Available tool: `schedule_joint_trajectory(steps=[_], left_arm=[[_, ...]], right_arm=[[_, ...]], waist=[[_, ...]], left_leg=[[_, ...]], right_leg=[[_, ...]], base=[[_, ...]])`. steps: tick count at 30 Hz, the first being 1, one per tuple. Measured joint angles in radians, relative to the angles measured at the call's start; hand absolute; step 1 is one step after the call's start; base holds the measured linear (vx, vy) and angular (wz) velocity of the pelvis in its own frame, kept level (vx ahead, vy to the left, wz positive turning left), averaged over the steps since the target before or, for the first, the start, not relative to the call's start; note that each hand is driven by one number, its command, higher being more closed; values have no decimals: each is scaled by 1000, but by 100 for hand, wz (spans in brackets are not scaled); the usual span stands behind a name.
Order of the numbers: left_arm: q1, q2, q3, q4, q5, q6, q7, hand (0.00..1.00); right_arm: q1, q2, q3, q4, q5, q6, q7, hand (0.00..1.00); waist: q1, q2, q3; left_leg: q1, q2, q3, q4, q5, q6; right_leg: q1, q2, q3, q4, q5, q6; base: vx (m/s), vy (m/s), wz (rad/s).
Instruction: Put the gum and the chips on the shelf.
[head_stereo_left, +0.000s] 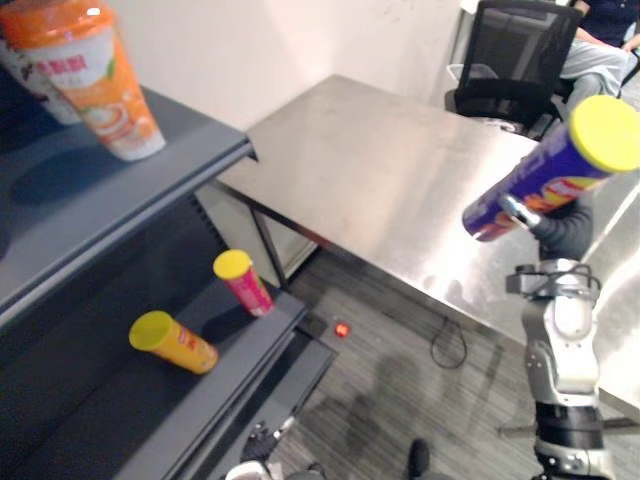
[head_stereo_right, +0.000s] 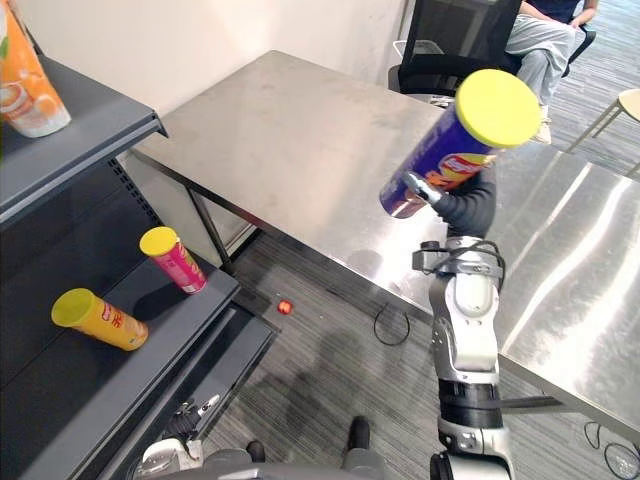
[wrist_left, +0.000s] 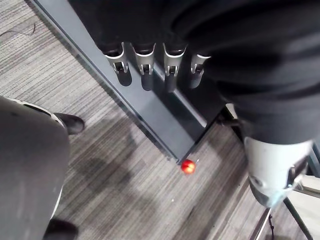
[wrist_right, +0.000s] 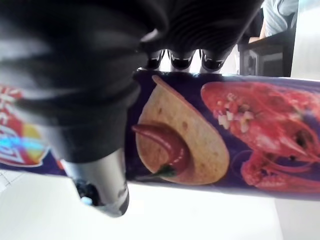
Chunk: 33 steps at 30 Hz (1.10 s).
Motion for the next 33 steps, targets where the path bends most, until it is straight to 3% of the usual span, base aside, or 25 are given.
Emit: schedule_joint_trajectory(steps=[5,12,16,18,22,24,26,28,29,30,31,32,33], left_arm=[[8,1,9,1,5,1,-1,0],[27,3,20,1,5,0,-4,0],[29,1,22,2,4,0,-8,0],[29,-1,28,2,-4,0,-11,0],[27,0,28,2,-44,-1,-14,0],[21,0,28,-3,-50,-2,-12,0],[18,4,33,-10,-50,-1,-7,0],[20,4,103,10,-63,1,-1,0],[22,-5,118,20,-74,3,0,0],[41,-21,136,22,-83,9,-1,0],[48,-24,136,16,-84,9,-1,0],[69,-26,148,-7,-84,6,-3,0],[79,-27,174,-5,-84,9,-3,0]], right_arm=[[77,0,-23,-33,16,-2,29,100],[152,43,-40,-58,17,-3,53,100],[180,42,-34,-71,17,-3,69,100],[178,43,-3,-71,17,-3,67,100],[172,64,99,-70,37,-5,68,100],[148,70,130,-69,44,-5,68,100],[125,68,130,-69,45,-5,65,100],[70,65,107,-58,44,-8,53,100],[50,58,97,-45,44,-11,49,100],[31,45,75,-22,42,-10,39,100],[36,40,67,-19,40,-11,31,100],[50,38,36,-10,35,-11,23,100],[52,42,24,-4,33,-11,23,100]], waist=[[-21,-11,-17],[-25,-28,-55],[-24,-22,-54],[-23,-12,-41],[-20,6,-27],[-13,19,-17],[8,25,-11],[21,28,-2],[26,36,6],[34,61,12],[26,65,15],[26,56,11],[31,54,14]], left_leg=[[-1,3,3,-1,0,-1],[15,2,4,-1,0,-1],[14,4,4,13,0,-1],[-10,9,-7,62,-14,-1],[-104,24,-111,144,-27,-15],[-183,27,-236,118,20,-38],[-189,50,-239,31,30,-38],[-210,116,-43,-7,44,114],[-234,128,14,58,71,134],[-262,137,111,151,226,167],[-274,133,125,138,280,125],[-234,106,107,-2,397,78],[-231,123,151,87,300,82]], right_leg=[[1,6,4,-12,2,-1],[13,4,10,-14,2,-1],[-3,0,13,33,-7,-6],[-23,-7,7,105,-45,-6],[-51,-8,-76,171,-85,-30],[-75,-13,-201,195,-103,-55],[-87,-12,-265,206,-116,-78],[-67,-21,-400,159,-108,-103],[-73,-33,-427,184,-111,-106],[-83,-48,-470,251,-149,-110],[-79,-62,-496,265,-163,-113],[-64,-81,-534,233,-174,-117],[-54,-86,-598,226,-178,-133]], base=[[-1,-7,-1],[10,-2,-1],[-61,-14,-1],[-139,-34,12],[-140,-72,61],[-143,-170,159],[-123,-212,137],[-94,-185,150],[-59,-132,135],[-40,-135,121],[-107,-143,157],[-152,-121,148],[-139,-78,122]])
